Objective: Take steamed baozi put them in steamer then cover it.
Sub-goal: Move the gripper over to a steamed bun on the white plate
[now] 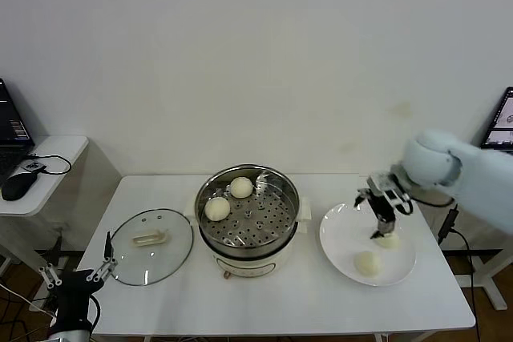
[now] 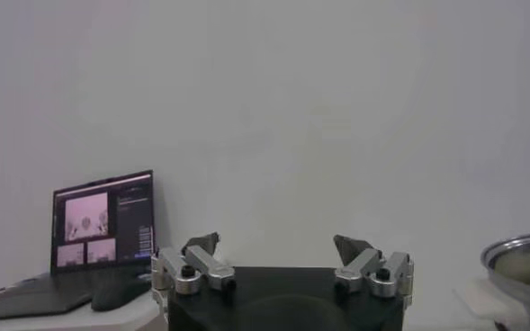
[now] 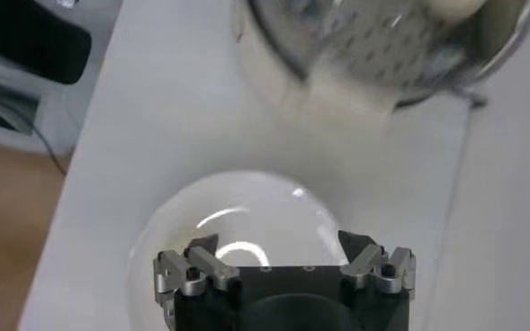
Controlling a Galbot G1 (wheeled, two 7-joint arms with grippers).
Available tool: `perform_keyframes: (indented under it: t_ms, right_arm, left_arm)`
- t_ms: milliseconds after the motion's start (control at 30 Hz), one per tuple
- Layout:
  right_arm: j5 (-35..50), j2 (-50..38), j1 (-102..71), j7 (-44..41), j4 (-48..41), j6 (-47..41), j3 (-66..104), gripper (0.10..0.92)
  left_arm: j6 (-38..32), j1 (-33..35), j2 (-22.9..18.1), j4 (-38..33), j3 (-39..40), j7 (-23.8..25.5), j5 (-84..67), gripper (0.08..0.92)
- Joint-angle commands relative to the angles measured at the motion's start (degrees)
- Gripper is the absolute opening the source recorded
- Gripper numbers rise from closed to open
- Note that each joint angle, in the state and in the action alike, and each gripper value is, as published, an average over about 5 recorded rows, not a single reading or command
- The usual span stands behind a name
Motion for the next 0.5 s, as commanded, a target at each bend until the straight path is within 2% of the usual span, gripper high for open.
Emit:
perform_keyframes:
  t_ms: [33,500]
  right_arm:
    - [-6.8,-6.2,-15.9,0.0,1.6,2.1,9.4,0.823]
    - [-11.7,-0.8,-25.9,1.5,-4.0,2.3,15.9,0.823]
  left_arm:
    - [0.0,0.2,-0.1,0.0,0.1,0.0,0.3,0.823]
    - [0.1,0.2,-0.3,0.3,0.0,0.0,0.5,0.823]
